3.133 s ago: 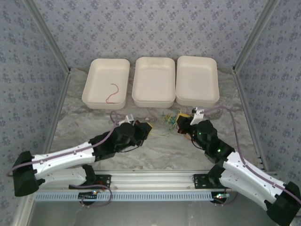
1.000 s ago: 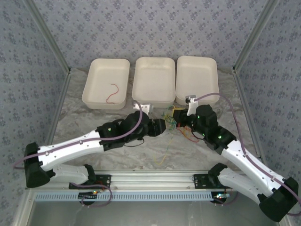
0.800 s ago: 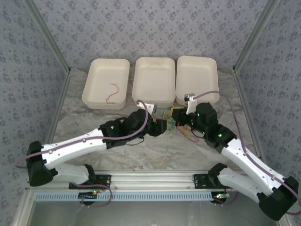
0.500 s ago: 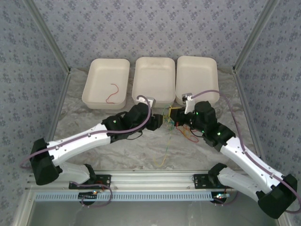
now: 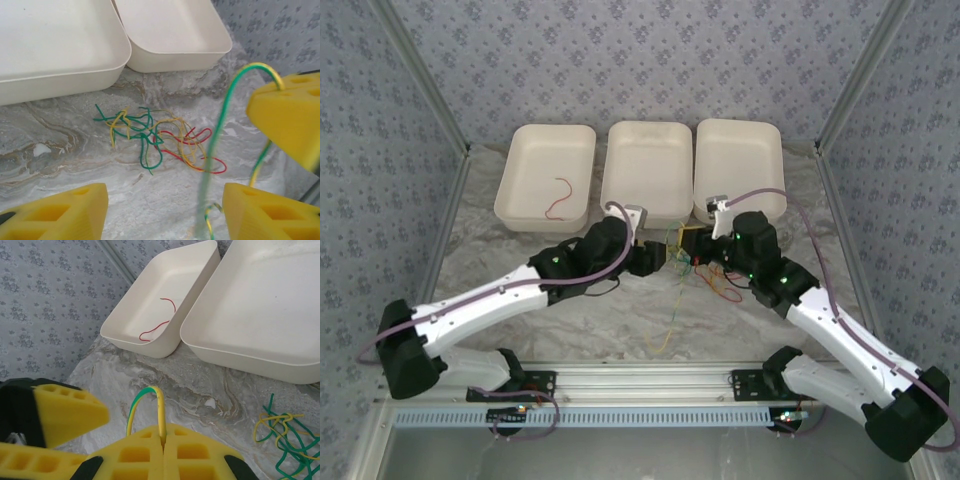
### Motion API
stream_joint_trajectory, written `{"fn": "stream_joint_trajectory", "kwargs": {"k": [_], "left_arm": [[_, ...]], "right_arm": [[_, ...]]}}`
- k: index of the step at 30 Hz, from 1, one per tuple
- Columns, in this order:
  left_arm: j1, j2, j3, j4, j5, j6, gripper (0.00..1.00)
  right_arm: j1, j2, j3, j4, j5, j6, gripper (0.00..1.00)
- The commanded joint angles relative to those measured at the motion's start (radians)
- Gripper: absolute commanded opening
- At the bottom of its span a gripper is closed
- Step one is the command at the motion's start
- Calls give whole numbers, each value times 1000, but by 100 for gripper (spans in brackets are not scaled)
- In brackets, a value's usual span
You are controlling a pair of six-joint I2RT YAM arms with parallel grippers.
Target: Untangle the cables
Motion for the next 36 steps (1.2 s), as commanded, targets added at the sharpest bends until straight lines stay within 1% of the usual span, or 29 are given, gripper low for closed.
{"fn": "stream_joint_trajectory", "kwargs": {"k": [1, 3, 4, 5, 7, 8, 10, 11, 14, 16, 18, 22, 27, 31, 33, 34, 36], "left_arm": [[28, -46, -4, 34, 96, -85, 63], [44, -39, -17, 36, 146, -170, 60], [47, -45, -42, 70, 163, -225, 57], [47, -56, -86, 148, 194, -273, 52], [30, -72, -152, 317, 256, -309, 49], [8, -77, -148, 306, 234, -289, 49], [-37, -73, -99, 155, 122, -222, 50], [-43, -65, -90, 108, 95, -193, 51], [-41, -58, -107, 99, 59, -148, 56], [-41, -57, -109, 106, 43, -122, 60], [-37, -49, -102, 117, 42, -101, 61], [-16, -21, -65, 75, 17, -71, 59], [20, 4, -33, 72, 34, -45, 55], [37, 46, 7, 71, 80, -22, 48], [37, 66, 26, 64, 90, -12, 43], [40, 74, 36, 54, 86, -7, 38], [47, 76, 55, 27, 56, 1, 22]], "right_arm": [[-9, 10, 43, -8, -25, -11, 0], [-11, 13, 47, -2, -35, -5, 0], [-11, 12, 47, 4, -40, 1, 0], [-18, 13, 47, 11, -47, 8, 0], [-34, 19, 49, 24, -67, 29, 0], [-44, 24, 49, 30, -81, 44, 0], [-65, 28, 50, 46, -111, 70, 0], [-71, 31, 54, 48, -127, 81, 0], [-77, 41, 73, 38, -154, 89, 0], [-77, 47, 86, 23, -163, 89, 0], [-77, 49, 85, 19, -172, 88, 0], [-75, 53, 80, 16, -197, 84, 0], [-62, 57, 79, 13, -203, 84, 0], [-54, 59, 73, 15, -193, 87, 0], [-51, 61, 68, 20, -195, 89, 0], [-51, 63, 68, 21, -197, 87, 0], [-47, 66, 68, 14, -198, 81, 0]]}}
